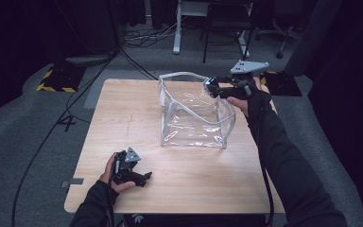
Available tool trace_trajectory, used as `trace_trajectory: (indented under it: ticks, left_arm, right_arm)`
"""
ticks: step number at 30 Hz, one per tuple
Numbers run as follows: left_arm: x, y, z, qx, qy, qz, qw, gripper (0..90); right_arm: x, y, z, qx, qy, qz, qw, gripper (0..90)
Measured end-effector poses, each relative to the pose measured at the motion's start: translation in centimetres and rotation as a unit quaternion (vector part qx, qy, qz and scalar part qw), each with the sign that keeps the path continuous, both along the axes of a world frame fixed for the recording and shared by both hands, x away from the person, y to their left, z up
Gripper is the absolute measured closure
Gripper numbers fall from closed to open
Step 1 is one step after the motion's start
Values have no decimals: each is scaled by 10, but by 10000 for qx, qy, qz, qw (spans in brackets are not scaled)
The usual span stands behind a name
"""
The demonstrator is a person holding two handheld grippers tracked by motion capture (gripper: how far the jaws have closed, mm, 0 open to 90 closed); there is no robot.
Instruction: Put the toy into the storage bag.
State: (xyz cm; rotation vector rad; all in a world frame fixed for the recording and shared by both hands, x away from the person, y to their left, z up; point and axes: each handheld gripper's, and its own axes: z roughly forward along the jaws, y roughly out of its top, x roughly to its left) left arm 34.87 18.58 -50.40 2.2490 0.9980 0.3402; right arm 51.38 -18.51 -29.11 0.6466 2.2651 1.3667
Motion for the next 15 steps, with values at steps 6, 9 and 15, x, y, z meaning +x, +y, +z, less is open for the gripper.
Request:
trace_trajectory:
  ticks: [6, 9, 15]
  left_arm:
    - [0, 0, 0, -8, -7, 6, 10000, 4]
    - [0, 0, 0, 5, 4, 1, 10000, 4]
    - [0, 0, 0, 0, 8, -4, 10000, 4]
  right_arm:
    - [7, 10, -5, -201, 133, 169, 9996, 486]
    - [11, 14, -8, -328, 190, 234, 9990, 486]
    - [16, 18, -15, -503, 347, 291, 9977, 486]
